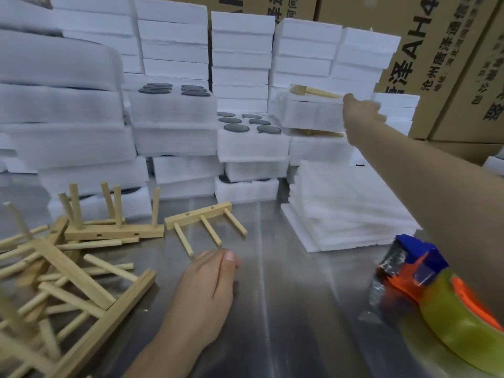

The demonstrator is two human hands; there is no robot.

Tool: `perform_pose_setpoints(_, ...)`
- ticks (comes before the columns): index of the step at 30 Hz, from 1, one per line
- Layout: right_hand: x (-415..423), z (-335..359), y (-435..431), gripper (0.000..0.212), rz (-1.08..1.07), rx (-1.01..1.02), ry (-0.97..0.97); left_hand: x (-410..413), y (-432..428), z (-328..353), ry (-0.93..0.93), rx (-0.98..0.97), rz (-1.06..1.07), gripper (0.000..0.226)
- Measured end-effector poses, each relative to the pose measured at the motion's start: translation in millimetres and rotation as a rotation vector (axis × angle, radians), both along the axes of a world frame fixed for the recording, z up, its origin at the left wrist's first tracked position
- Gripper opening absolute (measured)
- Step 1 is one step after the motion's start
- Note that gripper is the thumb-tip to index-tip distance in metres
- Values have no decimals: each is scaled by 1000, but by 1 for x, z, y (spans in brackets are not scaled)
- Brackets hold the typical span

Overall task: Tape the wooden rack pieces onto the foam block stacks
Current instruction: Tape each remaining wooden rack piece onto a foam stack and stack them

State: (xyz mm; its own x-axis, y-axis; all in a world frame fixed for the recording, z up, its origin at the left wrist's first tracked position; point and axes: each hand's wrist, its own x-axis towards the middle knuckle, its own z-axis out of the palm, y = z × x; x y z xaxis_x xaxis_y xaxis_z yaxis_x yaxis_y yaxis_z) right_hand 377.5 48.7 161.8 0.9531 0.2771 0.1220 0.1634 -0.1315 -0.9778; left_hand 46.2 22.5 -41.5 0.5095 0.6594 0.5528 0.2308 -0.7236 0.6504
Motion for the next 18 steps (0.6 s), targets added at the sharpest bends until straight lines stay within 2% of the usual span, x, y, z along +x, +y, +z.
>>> perform_pose_setpoints(2,-20,-6,-1,52,-147,11,-475,0,0,0,4,-1,-7,55)
perform_pose_setpoints(4,-45,-17,1,46,-120,-24,-942,1,1,-1,5,-13,-2,52)
perform_pose_setpoints(9,-91,-43,13,27,337,-297,-1560,0,2,-1,35,-23,12,47)
perform_pose_setpoints(12,-107,-56,22,23,508,-429,-1715,0,2,-2,44,-11,21,50)
perform_pose_setpoints(14,-107,-62,27,22,502,-428,-1768,0,3,-3,48,-16,19,54)
perform_pose_setpoints(18,-93,-66,34,29,414,-443,-1572,0,4,-3,51,-6,14,49)
